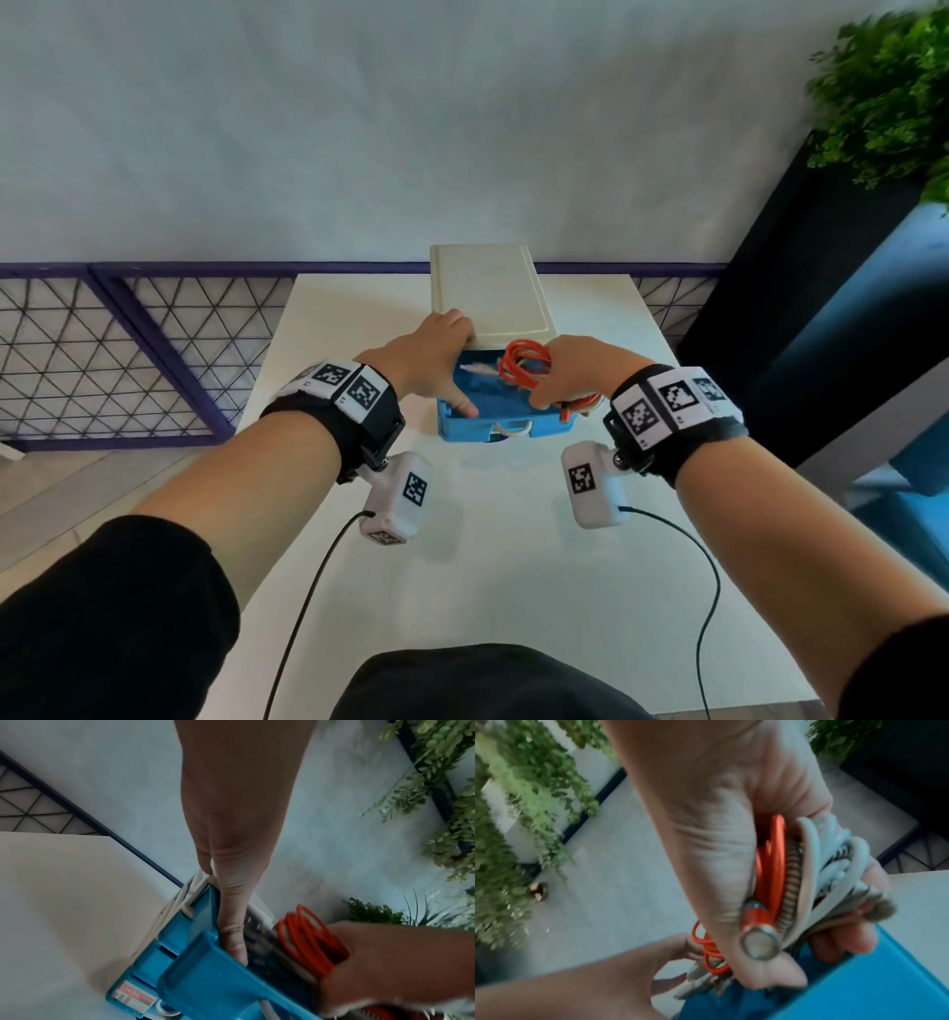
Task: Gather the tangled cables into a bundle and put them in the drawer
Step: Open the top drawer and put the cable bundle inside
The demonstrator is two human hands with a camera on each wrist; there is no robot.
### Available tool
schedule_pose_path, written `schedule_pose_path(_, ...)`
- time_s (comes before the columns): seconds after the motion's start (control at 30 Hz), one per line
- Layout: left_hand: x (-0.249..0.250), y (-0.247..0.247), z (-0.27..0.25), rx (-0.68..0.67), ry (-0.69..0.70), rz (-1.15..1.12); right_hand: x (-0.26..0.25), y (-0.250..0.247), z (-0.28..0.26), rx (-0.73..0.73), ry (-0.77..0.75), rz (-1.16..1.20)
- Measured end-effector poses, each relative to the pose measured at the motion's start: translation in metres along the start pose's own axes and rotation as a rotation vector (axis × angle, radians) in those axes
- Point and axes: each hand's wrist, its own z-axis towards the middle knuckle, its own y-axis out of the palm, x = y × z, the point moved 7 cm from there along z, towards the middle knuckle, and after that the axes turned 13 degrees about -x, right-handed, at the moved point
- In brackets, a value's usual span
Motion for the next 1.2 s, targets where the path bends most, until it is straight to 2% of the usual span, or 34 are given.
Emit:
schedule_pose_path(0.23, -0.007, -0.01, -0.004, -0.009, 0.08, -0.153, -0.028, 0.004, 0.006, 0.107, 0.055, -0.218)
schedule_pose_path(0.4, -0.001, -0.013, -0.011, 0.001, 0.122, -0.123, -0.037, 0.017, 0.027, 0.117, 0.128, -0.204)
schedule_pose_path(0.53, -0.006, -0.009, -0.01, 0.061, 0.066, -0.09, -0.038, 0.025, 0.042, 0.119, 0.215, -0.128)
schedule_pose_path(0.7, -0.005, -0.002, -0.007, 0.215, -0.043, -0.039, -0.032, 0.03, 0.043, 0.234, 0.335, 0.059)
schedule_pose_path(0.9, 0.007, -0.003, 0.002, 0.341, -0.141, 0.131, -0.025, 0.032, 0.04, 0.278, 0.203, 0.274)
schedule_pose_path(1.07, 0.007, -0.004, 0.003, 0.371, -0.168, 0.129, -0.019, 0.035, 0.027, 0.222, 0.086, 0.353)
schedule_pose_path(1.2, 0.01, -0.007, 0.001, 0.383, -0.172, 0.127, -0.015, 0.033, 0.003, 0.288, -0.02, 0.392)
